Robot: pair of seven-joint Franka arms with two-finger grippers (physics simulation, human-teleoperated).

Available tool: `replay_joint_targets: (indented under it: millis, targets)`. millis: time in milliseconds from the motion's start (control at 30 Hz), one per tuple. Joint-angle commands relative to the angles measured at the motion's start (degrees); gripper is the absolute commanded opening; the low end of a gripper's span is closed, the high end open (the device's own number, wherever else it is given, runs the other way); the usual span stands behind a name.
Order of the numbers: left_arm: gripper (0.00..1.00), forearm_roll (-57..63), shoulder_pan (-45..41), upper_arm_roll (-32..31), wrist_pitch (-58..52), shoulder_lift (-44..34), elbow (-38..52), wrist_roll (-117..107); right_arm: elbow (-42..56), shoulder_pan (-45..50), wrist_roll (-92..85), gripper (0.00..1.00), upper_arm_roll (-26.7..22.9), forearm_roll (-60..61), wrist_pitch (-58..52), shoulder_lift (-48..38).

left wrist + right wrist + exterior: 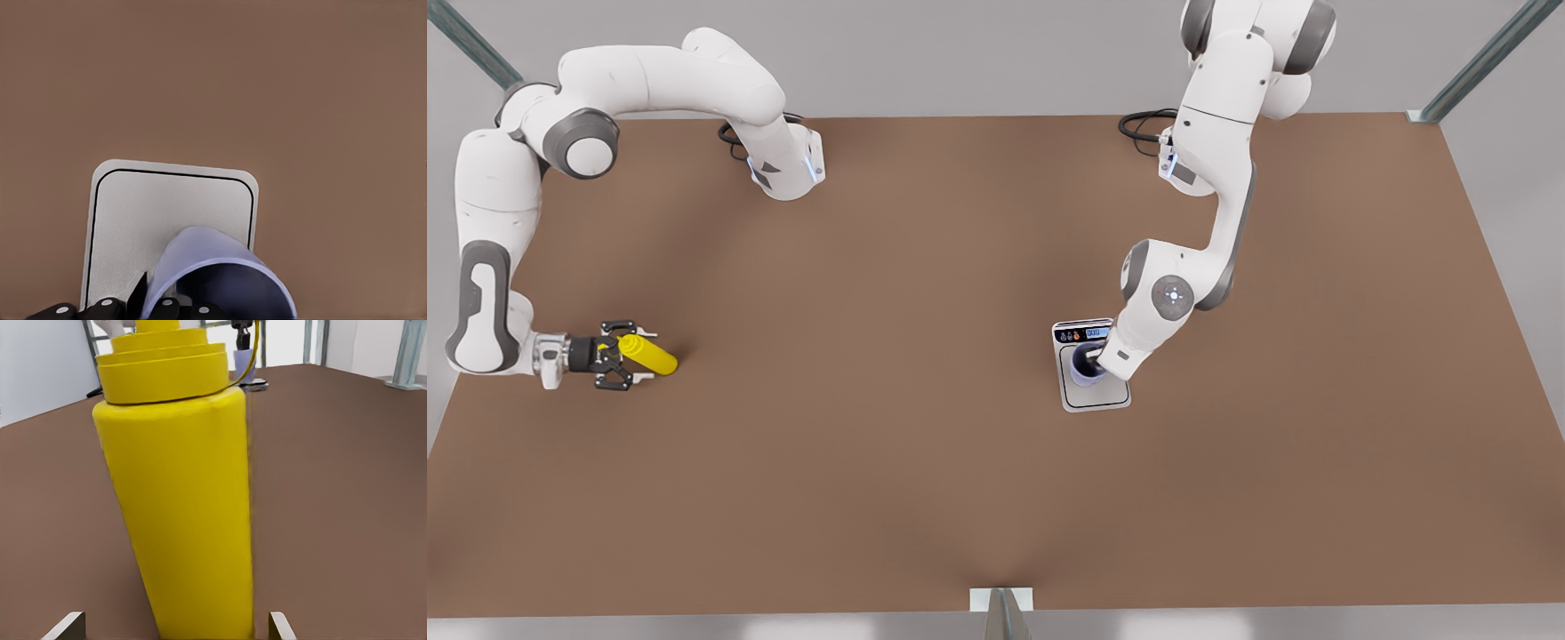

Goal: Move cup to the weight, pick up sauce bottle, pour sauce

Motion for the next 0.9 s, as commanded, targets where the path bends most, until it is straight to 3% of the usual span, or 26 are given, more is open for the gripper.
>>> replay_joint_targets:
  millis: [0, 100, 200, 233, 267, 333, 467, 500, 567, 600, 633, 700, 733, 767, 833, 867]
  targets:
    - [0.52, -0.78, 0.0, 0.0, 0.0, 0.09, 0.11, 0.0, 0.0, 0.05, 0.0, 1.0, 0.0, 0.12, -0.01, 0.0]
    - [0.63, -0.69, 0.0, 0.0, -0.35, -0.17, 0.2, 0.17, -0.09, 0.57, 0.0, 1.0, 0.0, 0.56, -0.01, 0.0]
    - [0.63, -0.69, 0.0, 0.18, -0.7, -1.14, 0.2, 0.26, -0.53, 0.58, 0.0, 1.0, 0.0, 1.26, -0.62, 0.0]
    - [0.63, -0.69, 0.0, 0.79, -2.37, -2.19, 0.2, 0.26, -0.53, 0.66, -0.08, 0.95, 0.0, 1.26, -0.53, 0.0]
    - [0.63, -0.25, 0.0, 1.14, -3.86, -3.77, 0.29, 0.18, -0.53, 0.66, -0.08, 0.83, 0.0, 1.18, -0.62, 0.0]
    - [0.63, 2.03, 0.0, 2.64, -8.61, -4.13, 3.19, 0.0, -0.53, 0.75, 0.0, 0.72, 0.0, 1.26, -0.62, 0.0]
    - [0.63, 3.44, 0.09, 7.03, -18.63, -5.36, 9.07, 0.7, -0.61, 1.02, 0.0, 0.72, 0.0, 1.26, -0.97, 0.0]
    - [0.63, 3.44, 0.09, 9.58, -22.41, -5.45, 11.8, 1.32, -0.62, 1.28, 0.0, 0.72, 0.0, 1.26, -0.97, 0.0]
    - [0.66, 2.74, 0.27, 17.75, -27.94, -8.08, 13.65, 6.85, -0.62, 1.37, 0.0, 0.59, 0.0, 1.35, -0.97, 0.0]
    - [0.75, 2.56, 0.35, 21.88, -30.49, -9.05, 14.26, 6.94, -0.61, 1.37, 0.0, 0.57, 0.0, 1.35, -0.97, 0.0]
    - [1.0, 1.6, 0.88, 26.97, -34.53, -9.05, 15.76, 7.38, -0.53, 1.37, 0.0, 0.55, 0.0, 1.35, -0.97, 0.0]
    - [1.0, -1.39, 2.28, 38.31, -40.16, -9.49, 16.28, 10.8, -0.53, 1.37, 0.09, 0.54, 0.0, 1.35, -0.97, 0.08]
    - [1.0, -3.85, 19.99, 29.13, -48.32, -8.62, 25.05, 15.38, -0.44, 1.37, 0.09, 0.54, 0.0, 1.35, -0.97, 0.08]
    - [1.0, -0.97, 39.7, 7.94, -54.57, -6.94, 37.54, 14.77, -0.44, 1.28, 0.0, 0.53, 0.0, 1.35, -0.97, 0.08]
    - [1.0, 19.44, 42.02, -12.83, -50.36, -12.48, 37.29, 17.66, -0.44, 1.28, 0.09, 0.53, 0.0, 1.44, -0.97, 0.0]
    - [1.0, 19.61, 42.1, -14.76, -51.5, -12.39, 37.64, 19.94, -0.44, 1.28, 0.09, 0.53, 0.0, 1.44, -1.06, 0.0]
